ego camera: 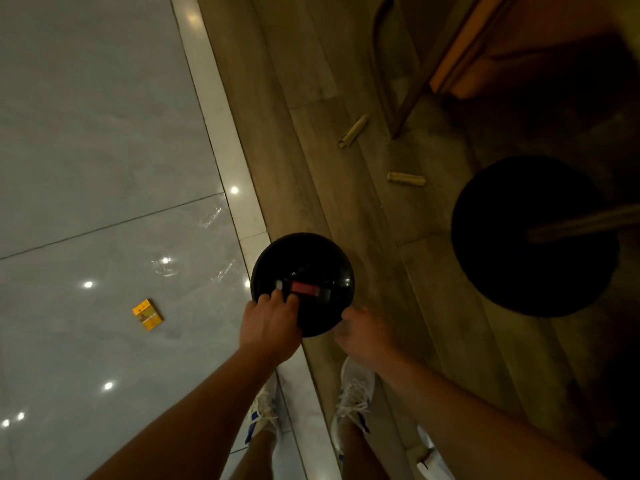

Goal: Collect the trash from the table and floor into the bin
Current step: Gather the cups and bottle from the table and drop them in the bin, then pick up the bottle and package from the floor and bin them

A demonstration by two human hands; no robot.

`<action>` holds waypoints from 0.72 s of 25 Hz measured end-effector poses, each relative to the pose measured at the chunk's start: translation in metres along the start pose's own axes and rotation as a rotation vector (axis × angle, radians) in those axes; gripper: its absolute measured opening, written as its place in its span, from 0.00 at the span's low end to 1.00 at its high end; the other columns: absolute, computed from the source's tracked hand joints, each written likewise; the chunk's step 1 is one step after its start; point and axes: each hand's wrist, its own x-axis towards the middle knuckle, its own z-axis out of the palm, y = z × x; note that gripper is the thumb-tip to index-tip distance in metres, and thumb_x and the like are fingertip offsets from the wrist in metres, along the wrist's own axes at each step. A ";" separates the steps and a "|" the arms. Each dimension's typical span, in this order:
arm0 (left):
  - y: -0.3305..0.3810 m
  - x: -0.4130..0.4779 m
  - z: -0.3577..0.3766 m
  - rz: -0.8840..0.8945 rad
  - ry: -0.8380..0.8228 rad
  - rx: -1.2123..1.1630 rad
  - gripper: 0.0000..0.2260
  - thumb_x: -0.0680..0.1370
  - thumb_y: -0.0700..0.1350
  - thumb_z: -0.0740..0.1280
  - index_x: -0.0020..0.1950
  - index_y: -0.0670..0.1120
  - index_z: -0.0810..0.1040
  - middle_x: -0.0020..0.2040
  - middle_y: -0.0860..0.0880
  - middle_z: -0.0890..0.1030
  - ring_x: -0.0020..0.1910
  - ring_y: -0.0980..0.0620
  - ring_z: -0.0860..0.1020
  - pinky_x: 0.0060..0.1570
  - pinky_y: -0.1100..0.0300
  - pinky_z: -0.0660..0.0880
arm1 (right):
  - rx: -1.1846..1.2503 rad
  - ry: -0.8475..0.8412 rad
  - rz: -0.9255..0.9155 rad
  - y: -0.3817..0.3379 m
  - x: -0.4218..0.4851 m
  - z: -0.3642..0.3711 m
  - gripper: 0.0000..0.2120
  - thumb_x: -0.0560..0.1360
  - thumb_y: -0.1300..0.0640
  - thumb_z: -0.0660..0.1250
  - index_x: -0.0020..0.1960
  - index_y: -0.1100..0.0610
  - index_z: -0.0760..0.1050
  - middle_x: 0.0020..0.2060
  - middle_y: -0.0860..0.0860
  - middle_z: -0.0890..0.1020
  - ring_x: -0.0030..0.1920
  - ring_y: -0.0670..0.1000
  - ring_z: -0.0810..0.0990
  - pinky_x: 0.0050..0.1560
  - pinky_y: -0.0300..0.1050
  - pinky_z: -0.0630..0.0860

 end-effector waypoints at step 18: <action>0.047 -0.239 -0.153 0.083 -0.434 -0.236 0.19 0.74 0.52 0.65 0.65 0.53 0.74 0.62 0.48 0.79 0.60 0.50 0.77 0.56 0.60 0.71 | 0.585 0.084 0.320 -0.010 -0.365 -0.061 0.17 0.75 0.50 0.66 0.60 0.57 0.76 0.60 0.56 0.80 0.61 0.56 0.78 0.60 0.43 0.71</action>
